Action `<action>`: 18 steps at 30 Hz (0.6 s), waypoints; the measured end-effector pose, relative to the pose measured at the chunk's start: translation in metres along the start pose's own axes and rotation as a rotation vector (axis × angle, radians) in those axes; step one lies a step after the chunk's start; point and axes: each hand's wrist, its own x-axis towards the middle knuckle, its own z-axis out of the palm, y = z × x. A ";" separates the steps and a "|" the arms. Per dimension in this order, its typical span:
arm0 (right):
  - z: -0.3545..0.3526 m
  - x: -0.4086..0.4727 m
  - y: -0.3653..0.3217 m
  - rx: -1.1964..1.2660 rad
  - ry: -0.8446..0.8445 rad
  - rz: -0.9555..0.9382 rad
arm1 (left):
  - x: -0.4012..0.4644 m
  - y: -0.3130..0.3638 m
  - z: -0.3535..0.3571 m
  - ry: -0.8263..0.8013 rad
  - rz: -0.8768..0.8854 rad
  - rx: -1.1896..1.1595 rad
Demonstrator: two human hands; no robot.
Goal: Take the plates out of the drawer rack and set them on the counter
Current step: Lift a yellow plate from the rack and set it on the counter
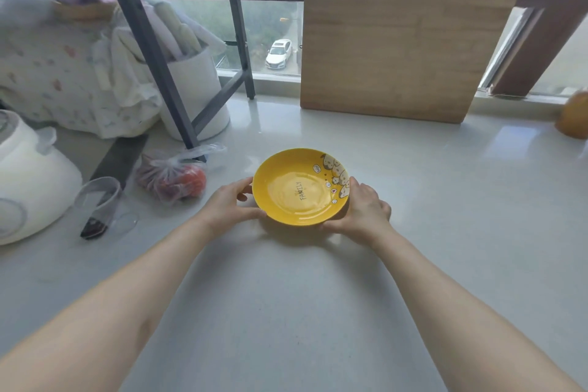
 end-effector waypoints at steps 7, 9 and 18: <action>0.017 0.012 -0.034 -0.050 0.038 0.068 | 0.009 -0.006 -0.014 0.039 -0.038 -0.029; 0.018 0.010 -0.037 -0.052 0.033 0.088 | 0.008 -0.007 -0.015 0.026 -0.049 -0.023; -0.017 -0.035 -0.013 -0.089 0.039 0.154 | -0.029 0.007 -0.001 0.097 -0.133 -0.016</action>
